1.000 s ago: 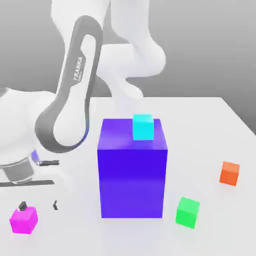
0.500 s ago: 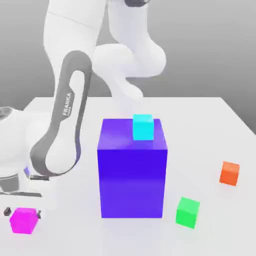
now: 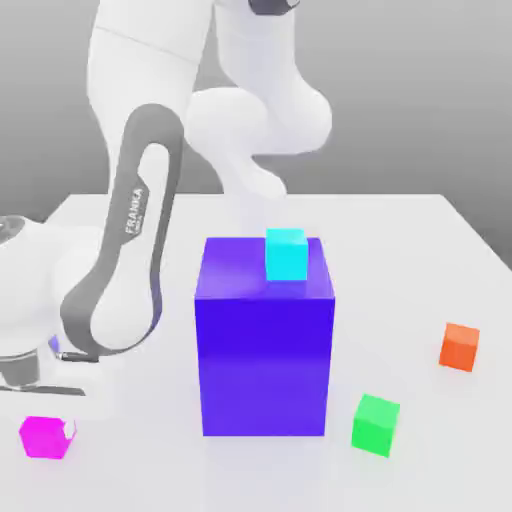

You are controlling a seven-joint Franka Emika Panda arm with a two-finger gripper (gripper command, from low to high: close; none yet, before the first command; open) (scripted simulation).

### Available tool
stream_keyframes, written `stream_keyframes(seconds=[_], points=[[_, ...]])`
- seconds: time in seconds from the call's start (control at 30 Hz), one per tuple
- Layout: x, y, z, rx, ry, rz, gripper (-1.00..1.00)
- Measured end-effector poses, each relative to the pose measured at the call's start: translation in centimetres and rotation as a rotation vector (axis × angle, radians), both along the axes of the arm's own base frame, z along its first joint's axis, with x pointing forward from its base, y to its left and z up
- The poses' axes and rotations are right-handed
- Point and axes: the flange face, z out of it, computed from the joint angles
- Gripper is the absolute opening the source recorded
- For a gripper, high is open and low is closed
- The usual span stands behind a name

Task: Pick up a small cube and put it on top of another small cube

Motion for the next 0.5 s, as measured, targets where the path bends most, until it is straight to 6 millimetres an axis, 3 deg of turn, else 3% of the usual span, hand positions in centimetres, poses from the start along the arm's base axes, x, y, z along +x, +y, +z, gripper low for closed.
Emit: stream_keyframes(seconds=[0.2, 0.27, 0.5], points=[[0.7, 0.4, 3.9, -0.007, -0.028, 0.01, -1.0], [1.6, 1.3, 4.0, -0.001, -0.008, 0.05, -1.0], [4.8, 9.8, 1.4, 0.12, 0.108, 0.384, -1.0]])
